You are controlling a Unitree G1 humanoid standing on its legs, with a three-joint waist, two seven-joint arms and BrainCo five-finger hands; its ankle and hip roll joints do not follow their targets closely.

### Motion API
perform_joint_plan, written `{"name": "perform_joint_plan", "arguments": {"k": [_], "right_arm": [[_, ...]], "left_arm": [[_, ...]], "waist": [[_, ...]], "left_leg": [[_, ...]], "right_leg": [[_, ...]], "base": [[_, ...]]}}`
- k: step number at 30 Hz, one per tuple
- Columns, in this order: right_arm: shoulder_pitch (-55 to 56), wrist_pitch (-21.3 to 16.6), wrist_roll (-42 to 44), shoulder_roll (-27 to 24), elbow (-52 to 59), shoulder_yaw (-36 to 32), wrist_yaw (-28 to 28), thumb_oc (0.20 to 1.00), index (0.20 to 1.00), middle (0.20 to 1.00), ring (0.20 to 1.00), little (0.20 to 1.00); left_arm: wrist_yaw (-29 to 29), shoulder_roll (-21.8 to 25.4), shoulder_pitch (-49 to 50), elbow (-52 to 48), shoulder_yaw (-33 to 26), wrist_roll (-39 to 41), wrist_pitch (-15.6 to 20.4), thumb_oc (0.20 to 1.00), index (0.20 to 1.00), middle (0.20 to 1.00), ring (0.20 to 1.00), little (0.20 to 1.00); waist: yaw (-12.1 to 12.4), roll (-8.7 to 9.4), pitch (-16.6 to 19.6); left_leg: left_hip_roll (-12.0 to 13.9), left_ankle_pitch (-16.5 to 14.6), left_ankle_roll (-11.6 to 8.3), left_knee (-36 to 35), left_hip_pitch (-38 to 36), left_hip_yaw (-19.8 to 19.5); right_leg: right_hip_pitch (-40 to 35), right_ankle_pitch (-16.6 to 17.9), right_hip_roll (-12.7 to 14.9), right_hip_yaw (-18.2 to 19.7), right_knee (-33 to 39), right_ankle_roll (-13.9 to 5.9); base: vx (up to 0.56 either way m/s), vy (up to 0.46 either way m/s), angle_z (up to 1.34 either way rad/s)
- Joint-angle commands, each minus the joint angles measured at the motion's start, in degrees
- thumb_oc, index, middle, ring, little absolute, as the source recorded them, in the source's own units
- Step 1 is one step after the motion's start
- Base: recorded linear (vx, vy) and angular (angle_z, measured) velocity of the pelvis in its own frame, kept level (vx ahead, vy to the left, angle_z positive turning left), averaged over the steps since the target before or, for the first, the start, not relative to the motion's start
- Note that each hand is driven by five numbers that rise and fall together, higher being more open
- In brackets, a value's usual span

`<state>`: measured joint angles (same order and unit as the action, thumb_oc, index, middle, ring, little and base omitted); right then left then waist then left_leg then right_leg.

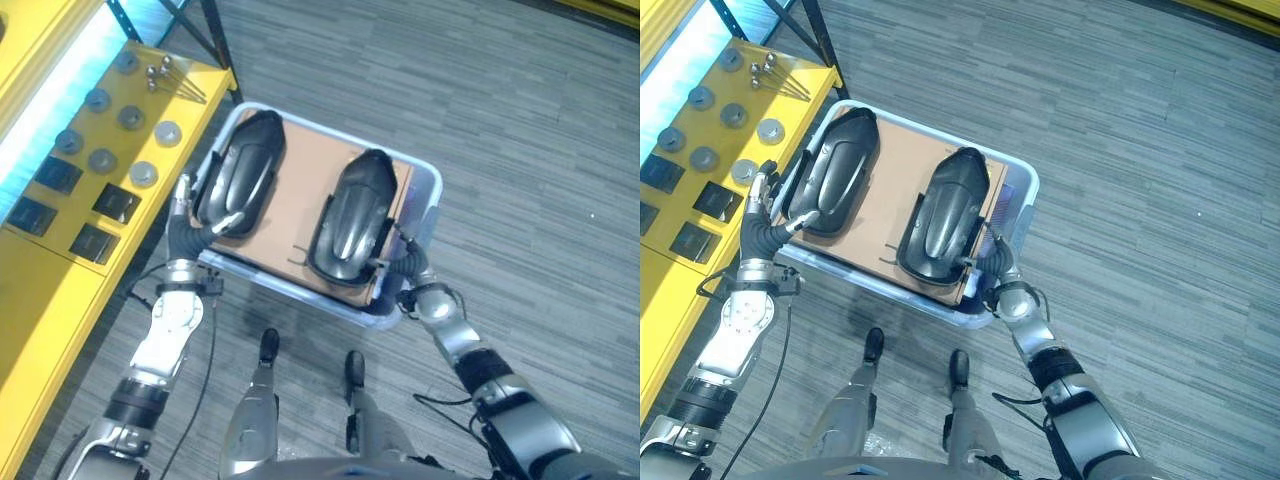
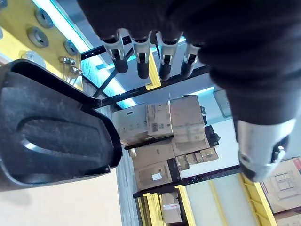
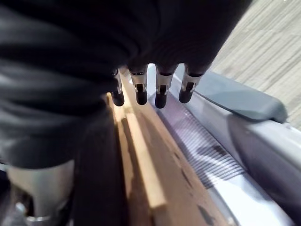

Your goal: Move parts from the plastic box to the shelf.

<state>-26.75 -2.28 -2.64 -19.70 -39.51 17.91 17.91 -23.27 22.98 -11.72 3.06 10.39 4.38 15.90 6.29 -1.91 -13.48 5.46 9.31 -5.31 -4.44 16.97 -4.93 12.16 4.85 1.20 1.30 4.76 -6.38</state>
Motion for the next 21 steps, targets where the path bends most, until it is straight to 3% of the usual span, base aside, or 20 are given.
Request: {"name": "perform_joint_plan", "arguments": {"k": [1,2,3,11,21], "right_arm": [[-2.32,0.71,-1.8,0.29,-1.38,1.71,2.23,0.771,0.771,0.771,0.771,0.771],[-2.47,0.91,-1.87,0.73,-3.41,2.33,1.78,0.307,0.307,0.307,0.307,0.307],[-1.56,1.16,-2.05,1.04,-5.04,3.26,0.62,0.2,0.2,0.2,0.2,0.2],[2.23,0.42,-0.49,-0.45,-10.71,1.18,-1.38,0.2,0.2,0.2,0.2,0.2],[9.75,-1.67,-6.09,-8.92,1.27,-4.8,-2.28,0.2,0.2,0.2,0.2,0.2]], "left_arm": [[-1.41,2.26,-3.07,-0.49,-0.81,0.38,3.67,1.0,1.0,1.0,1.0,1.0],[-1.18,2.25,-3.0,-0.43,-0.71,0.62,3.63,1.0,1.0,1.0,1.0,1.0],[-0.59,2.31,-2.46,-0.68,-0.78,0.95,3.58,1.0,1.0,1.0,1.0,1.0],[1.51,2.77,-1.08,-0.66,-2.04,1.83,3.1,1.0,1.0,1.0,1.0,1.0],[2.17,2.06,0.18,0.65,-4.65,1.31,2.47,1.0,1.0,1.0,1.0,1.0]], "waist": [[1.07,3.17,0.42],[1.18,3.13,0.54],[1.4,3.26,1.06],[1.86,3.92,4.43],[0.15,5.27,9.13]], "left_leg": [[-2.28,-12.6,1.59,1.26,-7.69,4.94],[-2.34,-12.75,1.65,1.41,-7.84,4.98],[-2.39,-13.09,1.75,1.64,-8.31,4.91],[-2.81,-14.67,2.11,2.44,-12.32,4.5],[-2.25,-16.56,2.24,2.6,-18.95,6.47]], "right_leg": [[-0.38,-9.2,1.1,4.44,-5.02,-2.21],[-0.6,-9.31,1.12,4.47,-5.08,-2.24],[-1.27,-9.63,1.17,4.53,-5.12,-2.16],[-5.91,-11.01,1.77,3.52,-5.35,-2.29],[-11.34,-12.56,2.55,2.65,-6.47,-2.49]], "base": [[0.0,0.0,0.0],[0.0,0.0,0.0],[0.0,0.0,0.0],[0.04,-0.011,0.07],[0.02,-0.006,-0.02]]}}
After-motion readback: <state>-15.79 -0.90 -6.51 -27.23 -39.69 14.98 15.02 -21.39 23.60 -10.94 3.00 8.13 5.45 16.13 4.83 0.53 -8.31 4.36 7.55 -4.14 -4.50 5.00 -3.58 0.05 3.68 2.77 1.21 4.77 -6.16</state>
